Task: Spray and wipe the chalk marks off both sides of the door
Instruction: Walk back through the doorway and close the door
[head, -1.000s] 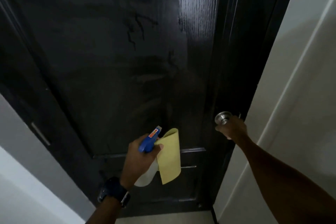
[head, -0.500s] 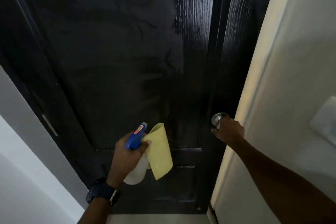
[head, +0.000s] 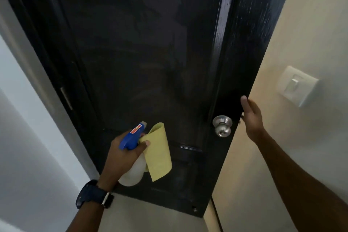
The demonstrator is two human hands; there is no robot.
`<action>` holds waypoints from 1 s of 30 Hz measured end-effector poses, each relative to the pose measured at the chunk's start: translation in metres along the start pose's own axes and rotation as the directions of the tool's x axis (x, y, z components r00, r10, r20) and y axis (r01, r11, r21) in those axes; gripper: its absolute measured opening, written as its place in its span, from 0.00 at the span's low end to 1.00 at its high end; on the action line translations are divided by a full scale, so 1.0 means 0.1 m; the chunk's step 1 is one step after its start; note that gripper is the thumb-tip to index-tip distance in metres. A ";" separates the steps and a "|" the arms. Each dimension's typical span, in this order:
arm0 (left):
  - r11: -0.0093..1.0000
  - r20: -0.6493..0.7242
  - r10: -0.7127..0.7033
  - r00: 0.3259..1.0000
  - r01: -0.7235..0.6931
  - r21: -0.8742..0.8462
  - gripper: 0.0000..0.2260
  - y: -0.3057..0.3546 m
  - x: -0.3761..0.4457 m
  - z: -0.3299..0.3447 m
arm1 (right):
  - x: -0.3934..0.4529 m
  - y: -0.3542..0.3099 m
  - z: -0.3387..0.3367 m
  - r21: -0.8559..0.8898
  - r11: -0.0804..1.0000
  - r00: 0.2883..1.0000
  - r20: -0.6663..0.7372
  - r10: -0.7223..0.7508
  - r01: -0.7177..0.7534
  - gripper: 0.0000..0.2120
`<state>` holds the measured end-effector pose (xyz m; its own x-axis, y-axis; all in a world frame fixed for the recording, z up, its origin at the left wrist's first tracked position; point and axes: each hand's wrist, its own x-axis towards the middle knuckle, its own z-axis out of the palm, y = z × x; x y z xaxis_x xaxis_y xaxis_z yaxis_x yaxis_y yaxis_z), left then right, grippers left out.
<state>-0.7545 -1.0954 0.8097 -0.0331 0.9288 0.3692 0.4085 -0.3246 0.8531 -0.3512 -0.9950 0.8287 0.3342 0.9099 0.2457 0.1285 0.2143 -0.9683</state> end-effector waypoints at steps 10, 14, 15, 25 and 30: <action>0.994 -0.028 -0.092 0.995 0.093 0.049 0.15 0.54 -1.13 -0.01 | -0.85 -0.24 -0.27 0.020 1.000 0.994 0.108 0.022 -0.024 0.42; 0.989 -0.107 -0.100 0.989 0.111 0.095 0.15 0.80 -1.69 -0.01 | -1.29 -0.35 -0.31 0.048 0.999 0.990 0.139 0.008 -0.015 0.43; 0.988 -0.131 -0.104 0.986 0.118 0.103 0.15 0.87 -1.84 0.00 | -1.42 -0.38 -0.32 0.042 0.999 0.989 0.150 0.003 -0.009 0.39; 0.960 -0.264 -0.221 0.939 0.257 0.108 0.16 1.29 -3.26 -0.01 | -2.76 -0.58 -0.26 0.089 0.995 0.974 0.225 0.018 -0.039 0.12; 0.939 -0.287 -0.257 0.923 0.309 0.151 0.09 1.46 -3.83 -0.26 | -3.43 -0.71 -0.04 0.122 0.989 0.949 0.312 0.038 -0.080 0.11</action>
<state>-0.7055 -1.5028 0.8026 -0.3973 0.8892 0.2269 0.5109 0.0090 0.8596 -0.4713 -1.3242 0.8135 0.0303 0.9828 0.1824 -0.0139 0.1829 -0.9830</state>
